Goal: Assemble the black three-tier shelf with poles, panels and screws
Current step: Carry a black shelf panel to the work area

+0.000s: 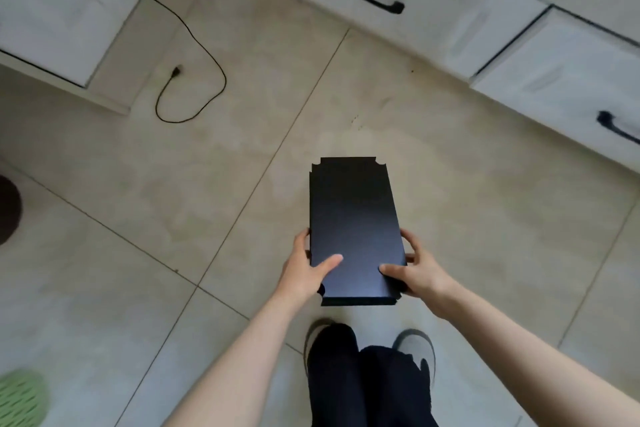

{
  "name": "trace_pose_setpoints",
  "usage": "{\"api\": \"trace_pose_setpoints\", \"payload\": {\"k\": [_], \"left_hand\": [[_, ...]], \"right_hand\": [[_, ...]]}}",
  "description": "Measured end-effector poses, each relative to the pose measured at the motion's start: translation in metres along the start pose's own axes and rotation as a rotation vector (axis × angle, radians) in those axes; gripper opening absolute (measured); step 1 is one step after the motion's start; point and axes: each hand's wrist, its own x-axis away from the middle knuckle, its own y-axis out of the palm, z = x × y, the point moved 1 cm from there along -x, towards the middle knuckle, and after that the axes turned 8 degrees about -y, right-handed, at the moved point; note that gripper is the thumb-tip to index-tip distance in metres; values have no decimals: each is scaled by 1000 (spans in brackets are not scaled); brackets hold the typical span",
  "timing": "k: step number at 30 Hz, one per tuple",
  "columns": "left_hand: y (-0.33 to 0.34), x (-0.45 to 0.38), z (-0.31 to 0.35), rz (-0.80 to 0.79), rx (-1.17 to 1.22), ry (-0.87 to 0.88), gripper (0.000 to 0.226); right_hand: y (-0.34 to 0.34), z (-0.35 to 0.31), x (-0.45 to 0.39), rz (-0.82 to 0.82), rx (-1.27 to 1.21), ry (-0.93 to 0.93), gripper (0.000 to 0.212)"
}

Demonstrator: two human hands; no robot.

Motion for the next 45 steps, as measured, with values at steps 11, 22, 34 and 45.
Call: {"api": "trace_pose_setpoints", "payload": {"k": [11,22,34,45], "left_hand": [[13,-99,-2,-24,11,27,90],[27,-123,-11,50,-61,55,85],[34,-127,-11,68,-126,34,72],[8,-47,5,6,-231,-72,64]], "right_hand": [[-2,21,-89,61,2,-112,80],[12,30,-107,87,60,-116,82],[17,37,-109,29,89,-59,86],[14,-11,-33,87,402,-7,42]]}}
